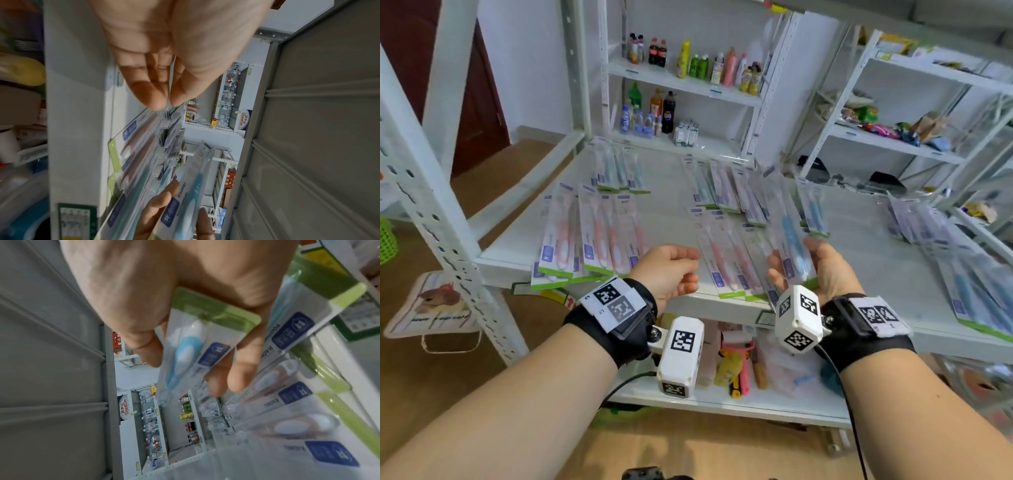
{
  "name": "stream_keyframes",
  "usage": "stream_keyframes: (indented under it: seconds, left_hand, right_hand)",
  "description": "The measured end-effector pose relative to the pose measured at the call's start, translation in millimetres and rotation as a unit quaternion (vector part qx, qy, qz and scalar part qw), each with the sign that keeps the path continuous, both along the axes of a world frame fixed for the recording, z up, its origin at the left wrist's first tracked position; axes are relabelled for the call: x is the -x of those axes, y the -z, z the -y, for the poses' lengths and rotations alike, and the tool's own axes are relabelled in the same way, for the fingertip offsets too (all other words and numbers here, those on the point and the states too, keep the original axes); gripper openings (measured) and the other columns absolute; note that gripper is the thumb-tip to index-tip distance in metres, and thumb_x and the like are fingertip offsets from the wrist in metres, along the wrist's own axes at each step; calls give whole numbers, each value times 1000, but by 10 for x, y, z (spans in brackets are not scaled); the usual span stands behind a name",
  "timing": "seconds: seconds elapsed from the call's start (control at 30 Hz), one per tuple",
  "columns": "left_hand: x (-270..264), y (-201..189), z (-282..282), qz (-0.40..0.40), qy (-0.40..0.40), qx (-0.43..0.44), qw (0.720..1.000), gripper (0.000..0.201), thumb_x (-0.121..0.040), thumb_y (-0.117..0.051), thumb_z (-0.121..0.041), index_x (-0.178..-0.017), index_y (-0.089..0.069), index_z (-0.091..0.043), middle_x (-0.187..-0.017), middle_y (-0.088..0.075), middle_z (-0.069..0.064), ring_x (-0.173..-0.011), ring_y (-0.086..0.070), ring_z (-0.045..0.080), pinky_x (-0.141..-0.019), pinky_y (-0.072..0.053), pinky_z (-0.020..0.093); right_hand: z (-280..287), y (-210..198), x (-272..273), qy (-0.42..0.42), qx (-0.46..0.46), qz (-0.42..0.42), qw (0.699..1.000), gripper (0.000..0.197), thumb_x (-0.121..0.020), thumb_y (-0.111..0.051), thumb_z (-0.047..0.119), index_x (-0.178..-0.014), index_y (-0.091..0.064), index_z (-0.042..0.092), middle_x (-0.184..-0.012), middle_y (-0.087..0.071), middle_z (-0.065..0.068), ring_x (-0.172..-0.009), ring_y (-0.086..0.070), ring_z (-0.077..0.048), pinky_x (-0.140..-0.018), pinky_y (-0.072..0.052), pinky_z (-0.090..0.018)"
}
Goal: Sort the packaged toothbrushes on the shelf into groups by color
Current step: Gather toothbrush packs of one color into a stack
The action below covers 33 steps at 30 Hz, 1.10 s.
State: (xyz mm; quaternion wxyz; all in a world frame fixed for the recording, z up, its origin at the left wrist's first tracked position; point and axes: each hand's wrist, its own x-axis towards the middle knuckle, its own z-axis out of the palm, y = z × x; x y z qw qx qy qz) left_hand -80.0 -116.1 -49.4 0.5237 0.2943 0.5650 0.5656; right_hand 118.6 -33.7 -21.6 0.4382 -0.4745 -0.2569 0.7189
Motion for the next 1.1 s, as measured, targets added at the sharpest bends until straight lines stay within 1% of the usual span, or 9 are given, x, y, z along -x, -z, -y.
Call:
stream_keyframes:
  seconds: [0.13, 0.3, 0.37, 0.5, 0.63, 0.73, 0.9, 0.97, 1.1]
  left_hand:
    - [-96, -22, -82, -9, 0, -1, 1000, 20, -91, -47, 7, -106, -57, -1, -76, -50, 9, -59, -48, 14, -44, -49, 13]
    - [-304, -59, -172, -13, 5, 3, 1000, 17, -91, -47, 7, -101, -56, -2, -71, -50, 9, -57, -48, 14, -42, -48, 13]
    - [-416, -78, -232, -17, 1, 5, 1000, 17, -91, -46, 8, -92, -56, -5, -69, -49, 9, -55, -47, 14, -40, -47, 13]
    - [-681, -143, -409, -27, 0, 2, 1000, 20, -90, -45, 10, -89, -56, -6, -65, -49, 9, -47, -48, 11, -40, -46, 13]
    - [-1002, -173, -631, -55, -12, 3, 998, 21, -91, -43, 11, -98, -56, -4, -67, -50, 10, -45, -49, 12, -39, -46, 14]
    - [-1262, -198, -800, -66, -17, 5, 998, 21, -91, -45, 8, -87, -58, -7, -67, -51, 8, -44, -49, 10, -41, -46, 15]
    - [-1691, -295, -1189, -64, 4, -9, 998, 21, -88, -50, 10, -79, -57, -8, -68, -52, 10, -48, -51, 14, -39, -48, 16]
    - [-1829, -302, -1381, -79, 13, 4, 997, 21, -88, -52, 8, -77, -58, -9, -66, -54, 9, -42, -53, 11, -43, -50, 19]
    - [-1990, -265, -1803, -101, 20, 26, 994, 26, -83, -54, 8, -63, -59, -9, -60, -56, 7, -58, -53, 18, -70, -49, 32]
  right_hand:
    - [-32, 12, -146, 2, 5, -23, 1000, 36, -86, -62, 27, -113, -54, 5, -91, -63, -14, -69, -66, -23, -58, -57, -28]
    - [-168, -5, -382, 40, -94, 29, 994, 30, -84, -61, 5, -113, -56, 1, -70, -69, -15, -50, -65, -20, -46, -53, -26]
    - [-262, -18, -518, 69, -110, 24, 991, 31, -87, -58, 5, -117, -51, 4, -72, -72, -16, -59, -69, -22, -51, -57, -31]
    - [-454, -8, -828, 98, -120, -21, 988, 13, -92, -54, 8, -97, -47, 18, -68, -72, -13, -60, -71, -25, -50, -56, -31]
    - [-665, 80, -1171, 98, -127, -9, 987, 45, -94, -51, 13, -136, -34, 12, -72, -72, -12, -56, -68, -23, -51, -55, -29]
    - [-837, 111, -1435, 93, -130, 6, 987, 33, -95, -48, 13, -127, -40, 8, -68, -72, -10, -49, -65, -21, -45, -51, -24]
    - [-1088, 146, -1858, 83, -126, 33, 988, 33, -96, -45, 13, -127, -45, 1, -61, -71, -6, -43, -62, -16, -43, -50, -20]
    - [-1162, 156, -1983, 75, -116, 38, 990, 31, -97, -43, 14, -126, -46, 2, -63, -71, -7, -43, -62, -16, -41, -49, -20]
    - [-1290, 195, -2160, 59, -96, 56, 992, 28, -97, -43, 14, -122, -48, 2, -78, -70, -14, -45, -60, -19, -41, -48, -22]
